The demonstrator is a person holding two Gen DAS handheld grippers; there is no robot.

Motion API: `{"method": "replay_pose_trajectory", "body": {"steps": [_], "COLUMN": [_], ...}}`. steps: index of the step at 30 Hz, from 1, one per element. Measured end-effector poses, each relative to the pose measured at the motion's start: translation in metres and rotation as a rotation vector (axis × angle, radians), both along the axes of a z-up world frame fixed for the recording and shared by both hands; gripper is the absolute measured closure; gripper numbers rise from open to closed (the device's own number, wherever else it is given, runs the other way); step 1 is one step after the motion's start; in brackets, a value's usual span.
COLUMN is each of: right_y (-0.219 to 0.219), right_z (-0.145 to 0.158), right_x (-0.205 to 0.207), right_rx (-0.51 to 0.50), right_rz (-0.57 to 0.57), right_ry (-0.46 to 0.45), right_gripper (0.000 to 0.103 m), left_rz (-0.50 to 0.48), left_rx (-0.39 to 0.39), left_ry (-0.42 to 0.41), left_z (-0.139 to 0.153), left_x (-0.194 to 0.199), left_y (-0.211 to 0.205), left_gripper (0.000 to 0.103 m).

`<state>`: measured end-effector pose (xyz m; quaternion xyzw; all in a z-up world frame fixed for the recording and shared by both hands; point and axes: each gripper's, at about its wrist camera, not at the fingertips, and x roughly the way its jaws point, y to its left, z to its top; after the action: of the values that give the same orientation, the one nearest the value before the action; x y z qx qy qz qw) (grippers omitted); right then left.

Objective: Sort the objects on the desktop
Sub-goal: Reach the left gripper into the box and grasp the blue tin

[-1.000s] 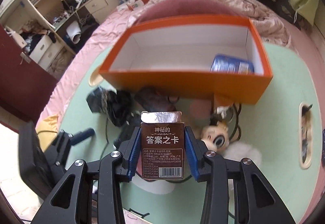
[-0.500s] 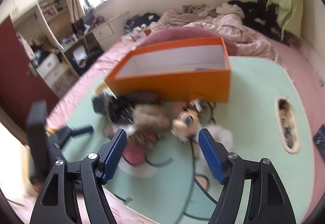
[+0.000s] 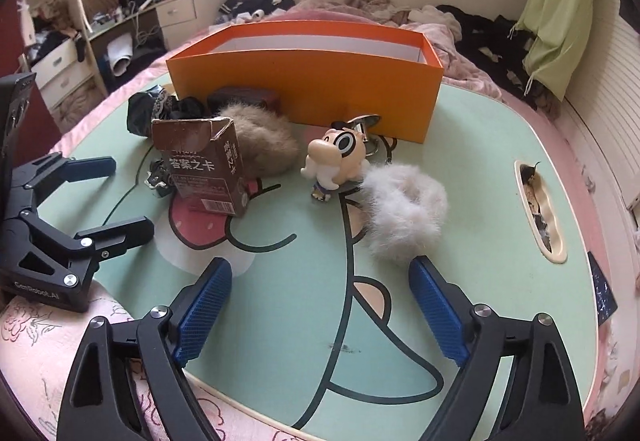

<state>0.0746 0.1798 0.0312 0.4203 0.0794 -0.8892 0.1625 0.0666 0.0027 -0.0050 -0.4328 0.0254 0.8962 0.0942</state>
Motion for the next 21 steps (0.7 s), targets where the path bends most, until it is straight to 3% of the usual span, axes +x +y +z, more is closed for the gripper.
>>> {"method": "replay_pose_trajectory", "body": {"steps": [4, 7, 9, 13, 15, 17, 19, 21], "right_y": [0.007, 0.014, 0.014, 0.011, 0.011, 0.011, 0.012, 0.012], "right_z": [0.0, 0.001, 0.002, 0.002, 0.002, 0.001, 0.001, 0.001], "right_x": [0.001, -0.001, 0.0, 0.001, 0.0, 0.001, 0.0, 0.0], "right_rx": [-0.044, -0.093, -0.102, -0.082, -0.085, -0.091, -0.091, -0.091], "right_rz": [0.003, 0.002, 0.007, 0.008, 0.007, 0.006, 0.003, 0.002], "right_ry": [0.009, 0.006, 0.004, 0.007, 0.006, 0.007, 0.007, 0.007], "right_gripper": [0.011, 0.009, 0.008, 0.007, 0.007, 0.007, 0.007, 0.007], "left_rz": [-0.002, -0.004, -0.063, -0.145, -0.169, -0.145, -0.122, -0.069], "left_rx": [-0.001, 0.028, 0.085, 0.257, 0.276, 0.249, 0.286, 0.301], "left_ry": [-0.002, 0.067, 0.055, -0.075, -0.136, -0.238, -0.356, -0.449], "left_z": [0.01, 0.046, 0.074, 0.112, 0.115, 0.101, 0.077, 0.05], "left_x": [-0.002, -0.005, -0.019, -0.079, -0.117, -0.159, -0.192, -0.217], "left_y": [0.002, 0.006, 0.013, 0.042, 0.062, 0.082, 0.095, 0.099], "left_gripper": [0.0, 0.0, 0.0, 0.0, 0.0, 0.0, 0.001, 0.015]}}
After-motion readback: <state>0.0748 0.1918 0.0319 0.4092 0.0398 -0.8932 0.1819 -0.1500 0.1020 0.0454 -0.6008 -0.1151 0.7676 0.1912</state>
